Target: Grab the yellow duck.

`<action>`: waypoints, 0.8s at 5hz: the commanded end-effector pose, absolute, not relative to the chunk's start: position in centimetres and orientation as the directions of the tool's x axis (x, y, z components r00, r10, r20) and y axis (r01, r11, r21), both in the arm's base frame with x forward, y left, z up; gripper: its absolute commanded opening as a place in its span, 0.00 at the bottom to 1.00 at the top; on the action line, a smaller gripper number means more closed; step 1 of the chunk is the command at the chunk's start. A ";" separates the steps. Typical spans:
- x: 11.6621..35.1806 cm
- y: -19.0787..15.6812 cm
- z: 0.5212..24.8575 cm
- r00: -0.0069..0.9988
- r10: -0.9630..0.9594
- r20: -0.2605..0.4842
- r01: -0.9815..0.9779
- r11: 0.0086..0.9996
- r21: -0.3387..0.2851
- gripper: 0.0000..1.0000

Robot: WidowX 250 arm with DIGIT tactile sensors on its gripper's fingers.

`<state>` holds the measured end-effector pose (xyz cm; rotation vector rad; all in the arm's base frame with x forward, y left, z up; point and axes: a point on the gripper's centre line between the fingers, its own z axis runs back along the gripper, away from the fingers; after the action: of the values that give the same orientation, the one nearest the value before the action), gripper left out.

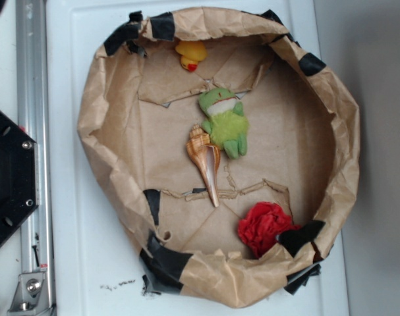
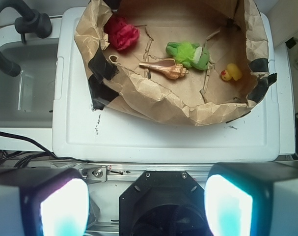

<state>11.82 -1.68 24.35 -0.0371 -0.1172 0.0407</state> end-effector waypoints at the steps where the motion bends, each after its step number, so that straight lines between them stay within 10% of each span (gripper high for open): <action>1: 11.8 -1.7 24.3 0.992 0.043 0.116 -0.038 0.998 -0.039 1.00; 3: 18.1 4.2 19.4 0.874 -0.374 0.310 0.253 0.895 0.367 1.00; 4: 20.3 5.9 17.5 0.886 -0.393 0.248 0.299 0.891 0.343 1.00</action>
<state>19.41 5.22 15.65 0.2628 -0.2617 -0.3961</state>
